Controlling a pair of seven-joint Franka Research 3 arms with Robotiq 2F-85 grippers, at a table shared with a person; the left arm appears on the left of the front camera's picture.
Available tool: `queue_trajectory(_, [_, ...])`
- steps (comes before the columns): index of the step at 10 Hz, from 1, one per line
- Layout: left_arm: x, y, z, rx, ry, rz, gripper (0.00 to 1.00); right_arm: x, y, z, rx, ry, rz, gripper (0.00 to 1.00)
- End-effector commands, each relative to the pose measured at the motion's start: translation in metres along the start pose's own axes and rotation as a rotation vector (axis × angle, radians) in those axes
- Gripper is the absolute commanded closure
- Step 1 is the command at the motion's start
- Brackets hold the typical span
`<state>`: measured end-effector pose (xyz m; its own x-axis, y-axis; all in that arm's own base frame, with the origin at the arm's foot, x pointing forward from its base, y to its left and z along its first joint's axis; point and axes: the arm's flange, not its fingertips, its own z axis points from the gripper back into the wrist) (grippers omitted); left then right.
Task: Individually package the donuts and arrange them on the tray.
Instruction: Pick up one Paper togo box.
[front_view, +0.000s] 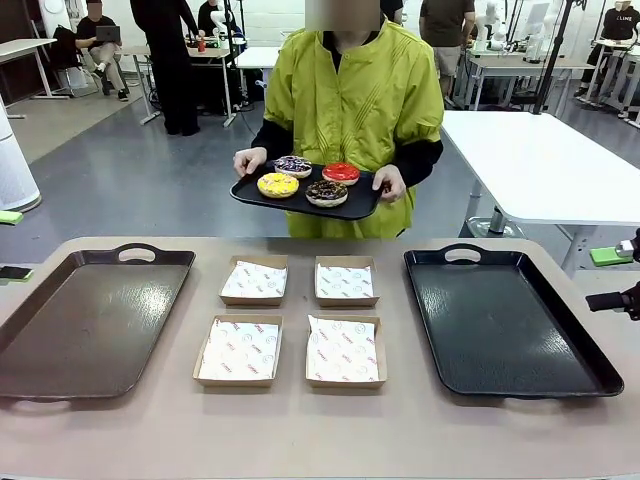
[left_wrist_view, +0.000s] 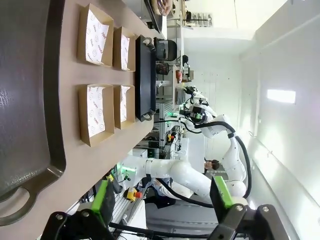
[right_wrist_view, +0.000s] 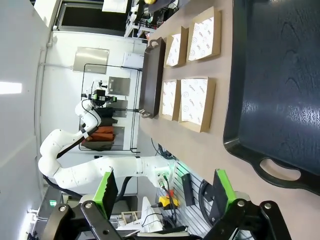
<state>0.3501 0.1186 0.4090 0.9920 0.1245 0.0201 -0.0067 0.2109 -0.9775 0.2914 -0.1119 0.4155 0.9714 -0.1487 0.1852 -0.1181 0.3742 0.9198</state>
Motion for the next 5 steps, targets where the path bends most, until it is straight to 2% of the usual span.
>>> queue_trajectory(1, [0.0003, -0.0022, 0.0025, -0.02, -0.01, -0.007, 0.0, 0.0004, -0.0009, -0.0004, 0.01, 0.0, 0.005, 0.0])
queue_trajectory(5, [0.0003, -0.0022, 0.0025, -0.02, -0.01, -0.007, 0.0, 0.0004, -0.0009, -0.0004, 0.01, 0.0, 0.005, 0.0])
